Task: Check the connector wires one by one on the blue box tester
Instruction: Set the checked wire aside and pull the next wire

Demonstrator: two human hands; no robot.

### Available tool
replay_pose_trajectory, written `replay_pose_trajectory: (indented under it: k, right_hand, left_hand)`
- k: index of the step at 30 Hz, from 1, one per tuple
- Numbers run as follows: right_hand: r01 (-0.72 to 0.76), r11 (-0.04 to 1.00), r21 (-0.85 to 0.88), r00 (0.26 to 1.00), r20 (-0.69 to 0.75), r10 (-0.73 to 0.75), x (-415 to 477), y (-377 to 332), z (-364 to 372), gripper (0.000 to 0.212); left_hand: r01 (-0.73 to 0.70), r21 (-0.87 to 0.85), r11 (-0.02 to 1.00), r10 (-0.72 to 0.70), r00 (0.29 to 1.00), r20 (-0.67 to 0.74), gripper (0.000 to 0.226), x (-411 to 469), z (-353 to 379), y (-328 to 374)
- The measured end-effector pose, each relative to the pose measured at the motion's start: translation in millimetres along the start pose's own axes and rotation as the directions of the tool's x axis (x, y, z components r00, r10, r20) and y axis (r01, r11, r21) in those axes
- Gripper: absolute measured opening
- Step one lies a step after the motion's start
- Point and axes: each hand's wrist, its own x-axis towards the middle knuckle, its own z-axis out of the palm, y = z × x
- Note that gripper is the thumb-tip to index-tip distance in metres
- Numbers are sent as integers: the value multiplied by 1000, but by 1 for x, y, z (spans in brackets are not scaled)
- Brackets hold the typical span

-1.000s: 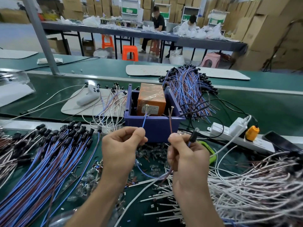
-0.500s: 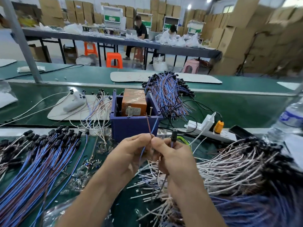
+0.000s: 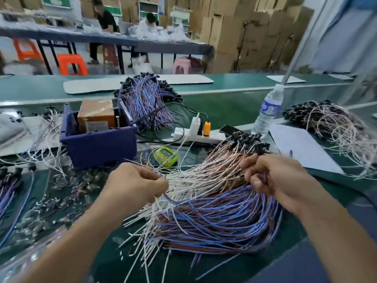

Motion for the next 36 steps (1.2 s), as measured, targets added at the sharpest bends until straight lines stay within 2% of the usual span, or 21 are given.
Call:
replay_pose_trajectory:
  k: [2, 4, 7, 9, 10, 11, 12, 15, 18, 20, 22, 25, 31, 33, 36]
  right_hand:
    - [7, 992, -128, 996, -88, -19, 10, 5, -22, 28]
    - [19, 960, -278, 986, -152, -64, 19, 9, -42, 28]
    - [32, 870, -492, 971, -192, -144, 32, 12, -61, 28]
    - [24, 656, -755, 956, -175, -236, 40, 16, -66, 26]
    - [-1, 497, -868, 941, -168, -292, 42, 18, -67, 25]
    - [-39, 389, -920, 923, -183, -340, 43, 20, -65, 23]
    - [-70, 334, -940, 909, -198, -367, 43, 23, -64, 20]
    - [-112, 300, -947, 892, -229, -389, 48, 28, -62, 15]
    - [-85, 251, -964, 865, -196, -462, 52, 32, -65, 21]
    - [-82, 243, -966, 823, -204, -531, 49, 33, -65, 27]
    - [-62, 290, -955, 765, -232, -601, 45, 34, -61, 26]
    - [60, 362, -930, 700, -219, -679, 36, 32, -40, 21]
    - [421, 438, -794, 760, 44, -649, 21, 39, 49, 17]
    - [500, 477, -723, 770, 119, -627, 20, 45, 85, 16]
    - [567, 558, -605, 776, 167, -608, 22, 50, 135, 17]
  left_hand:
    - [23, 53, 998, -30, 990, 141, 13, -3, 15, 7]
    - [8, 117, 993, -33, 976, 214, 8, -6, 33, 14]
    - [-155, 336, 929, 69, 965, 253, 6, -12, 61, 20]
    - [-247, 527, 813, 158, 965, 208, 11, -14, 76, 25]
    - [-263, 598, 757, 194, 965, 178, 19, -13, 82, 26]
    - [-269, 653, 708, 220, 963, 158, 26, -13, 87, 27]
    - [-273, 692, 669, 236, 960, 150, 31, -12, 91, 28]
    - [-233, 717, 658, 195, 971, 137, 47, -11, 93, 27]
    - [-130, 733, 667, 162, 986, 28, 60, -5, 78, 25]
    - [-88, 735, 672, 197, 978, -63, 60, 1, 69, 27]
    - [-88, 694, 714, 229, 967, -114, 50, 6, 64, 31]
    - [-130, 652, 747, 260, 960, -106, 37, 6, 68, 37]
    - [-222, 531, 818, 291, 955, -49, 21, 4, 71, 27]
    - [-233, 467, 853, 291, 955, -56, 13, 4, 63, 16]
    - [-195, 335, 922, 238, 967, -91, 13, 9, 39, -8]
